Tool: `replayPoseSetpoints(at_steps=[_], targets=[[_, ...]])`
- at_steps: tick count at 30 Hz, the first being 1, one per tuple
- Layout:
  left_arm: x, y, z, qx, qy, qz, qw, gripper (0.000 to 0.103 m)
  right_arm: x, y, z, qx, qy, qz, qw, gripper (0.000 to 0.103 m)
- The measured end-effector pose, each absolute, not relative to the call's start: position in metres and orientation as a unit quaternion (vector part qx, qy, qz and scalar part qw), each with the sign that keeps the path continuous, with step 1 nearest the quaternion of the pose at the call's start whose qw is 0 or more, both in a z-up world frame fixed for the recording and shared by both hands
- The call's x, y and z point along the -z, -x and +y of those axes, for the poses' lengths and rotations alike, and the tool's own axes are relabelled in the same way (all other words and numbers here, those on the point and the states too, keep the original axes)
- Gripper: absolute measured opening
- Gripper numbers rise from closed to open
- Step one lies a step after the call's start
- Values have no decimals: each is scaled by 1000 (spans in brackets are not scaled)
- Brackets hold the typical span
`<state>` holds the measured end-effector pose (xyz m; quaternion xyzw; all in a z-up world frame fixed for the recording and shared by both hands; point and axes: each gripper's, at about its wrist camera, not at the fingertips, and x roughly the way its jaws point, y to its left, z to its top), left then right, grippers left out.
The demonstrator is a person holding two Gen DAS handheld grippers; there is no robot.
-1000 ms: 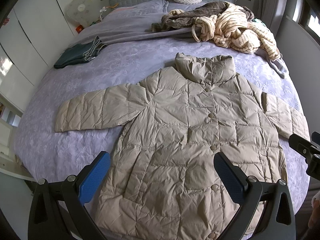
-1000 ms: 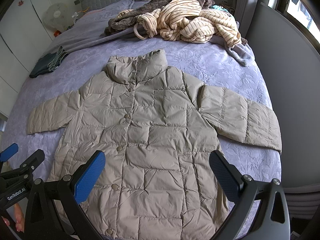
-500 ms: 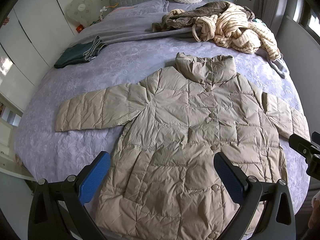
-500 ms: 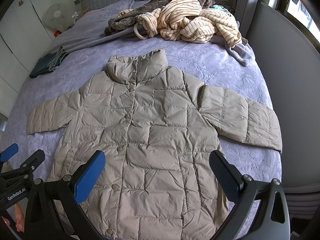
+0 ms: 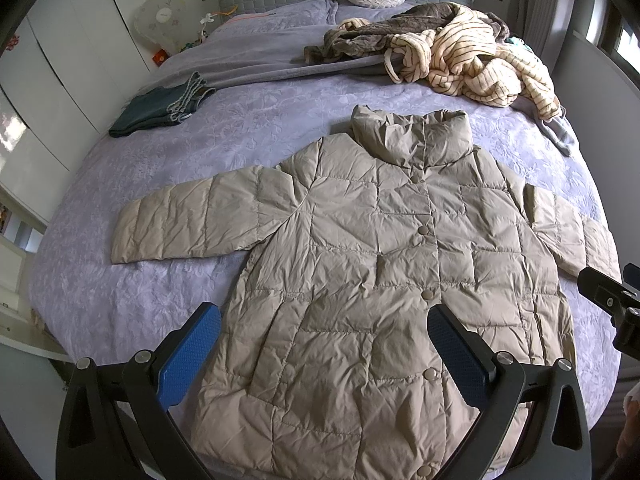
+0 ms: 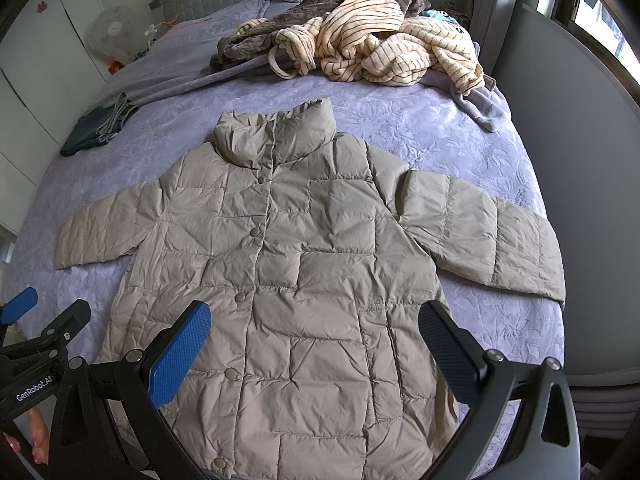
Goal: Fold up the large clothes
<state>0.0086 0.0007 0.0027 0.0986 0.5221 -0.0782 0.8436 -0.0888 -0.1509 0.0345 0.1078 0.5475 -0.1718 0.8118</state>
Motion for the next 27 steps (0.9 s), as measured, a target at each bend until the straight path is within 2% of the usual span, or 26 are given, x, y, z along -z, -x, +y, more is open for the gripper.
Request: replayPoseSetpoints(at_steps=[27], targets=[[4, -11, 11, 95, -82, 532, 837, 103, -30, 88, -152, 164, -123, 556, 805, 103]])
